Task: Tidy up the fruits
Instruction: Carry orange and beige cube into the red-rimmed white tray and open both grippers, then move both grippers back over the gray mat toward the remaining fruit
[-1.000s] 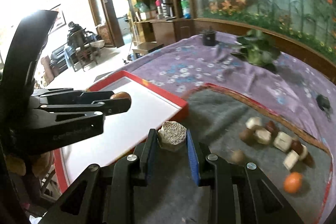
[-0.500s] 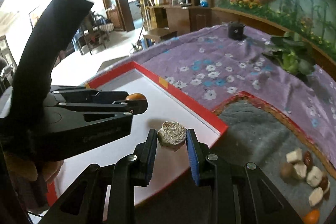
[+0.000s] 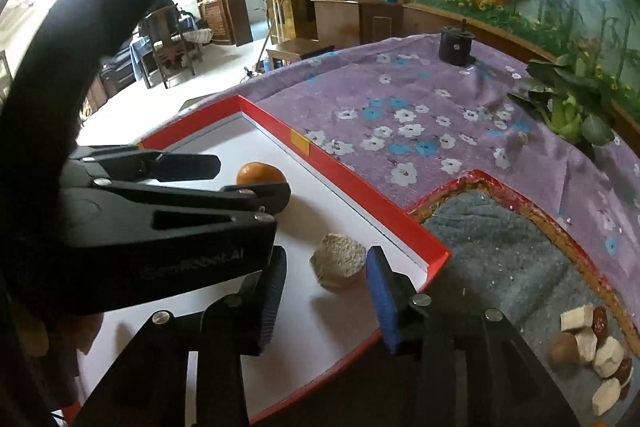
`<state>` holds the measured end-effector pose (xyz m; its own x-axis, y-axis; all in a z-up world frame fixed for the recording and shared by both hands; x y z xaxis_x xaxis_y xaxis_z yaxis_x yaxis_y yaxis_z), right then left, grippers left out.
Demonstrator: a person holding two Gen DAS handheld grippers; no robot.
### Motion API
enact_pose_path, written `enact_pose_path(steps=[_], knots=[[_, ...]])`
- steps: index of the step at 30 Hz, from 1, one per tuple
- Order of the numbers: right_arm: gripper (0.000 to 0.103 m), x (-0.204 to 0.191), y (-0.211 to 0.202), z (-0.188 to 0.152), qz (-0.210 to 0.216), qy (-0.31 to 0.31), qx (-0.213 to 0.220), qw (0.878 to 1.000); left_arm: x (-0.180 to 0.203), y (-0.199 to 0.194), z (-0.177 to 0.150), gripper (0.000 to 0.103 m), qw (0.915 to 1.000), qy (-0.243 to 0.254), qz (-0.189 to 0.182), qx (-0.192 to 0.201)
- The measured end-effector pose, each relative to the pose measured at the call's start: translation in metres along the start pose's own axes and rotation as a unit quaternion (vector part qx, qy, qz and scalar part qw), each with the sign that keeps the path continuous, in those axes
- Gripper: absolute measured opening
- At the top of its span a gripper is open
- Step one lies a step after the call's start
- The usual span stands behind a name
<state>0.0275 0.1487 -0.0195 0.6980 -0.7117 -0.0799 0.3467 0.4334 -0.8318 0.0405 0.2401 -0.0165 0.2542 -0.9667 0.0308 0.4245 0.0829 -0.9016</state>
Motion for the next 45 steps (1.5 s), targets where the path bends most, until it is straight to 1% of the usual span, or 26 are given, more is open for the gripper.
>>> enact_pose_path(steps=[4,6,11,12,13,16,20,24,31,36,39,45], knots=[[0.041,0.003,-0.024,-0.01,0.007,0.016,0.018,1.0,0.003,-0.015,-0.004,0.063,0.9998,0.002,0.007,0.021],[0.045,0.006,-0.038,-0.017,0.008,0.026,0.03,0.999,0.008,-0.025,-0.006,0.063,0.9995,0.001,0.004,0.032],[0.046,0.022,-0.071,-0.036,0.007,0.054,0.054,0.997,0.035,-0.052,-0.017,0.062,0.9981,0.023,-0.013,0.055],[0.046,0.031,-0.082,-0.044,-0.003,0.064,0.058,0.996,0.041,-0.056,-0.02,0.062,0.9978,0.027,-0.019,0.057],[0.046,0.031,-0.082,-0.044,-0.003,0.064,0.058,0.996,0.049,-0.06,-0.022,0.062,0.9974,0.032,-0.027,0.058],[0.046,0.047,-0.099,-0.062,-0.019,0.08,0.063,0.995,0.069,-0.066,-0.028,0.062,0.9965,0.043,-0.043,0.058],[0.046,0.071,-0.118,-0.09,-0.047,0.103,0.063,0.992,0.096,-0.066,-0.037,0.062,0.9953,0.062,-0.057,0.047],[0.046,0.097,-0.132,-0.118,-0.065,0.132,0.063,0.987,0.124,-0.063,-0.048,0.062,0.9932,0.088,-0.067,0.036],[0.046,0.13,-0.148,-0.157,-0.073,0.174,0.071,0.979,0.169,-0.05,-0.058,0.062,0.9895,0.122,-0.077,0.013],[0.046,0.145,-0.153,-0.173,-0.074,0.19,0.07,0.977,0.196,-0.033,-0.063,0.062,0.9868,0.139,-0.084,-0.005],[0.046,0.155,-0.155,-0.182,-0.078,0.196,0.069,0.975,0.208,-0.023,-0.064,0.062,0.9859,0.147,-0.079,-0.015],[0.046,0.174,-0.153,-0.185,-0.067,0.219,0.07,0.971,0.218,-0.013,-0.062,0.062,0.9853,0.15,-0.079,-0.021]])
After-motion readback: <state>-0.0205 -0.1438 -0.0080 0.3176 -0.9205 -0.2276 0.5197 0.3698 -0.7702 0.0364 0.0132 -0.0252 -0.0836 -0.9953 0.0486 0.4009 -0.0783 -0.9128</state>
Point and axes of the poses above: each gripper's, at about its wrist camera, not at the fingertips, and y roughly the way its jaws point, x to its right, z to its top, the point moved 6 cm from there along y, roughly the way its jaws point, and after that the axes turned 7 degrees about -x, right-handed, at the moved point
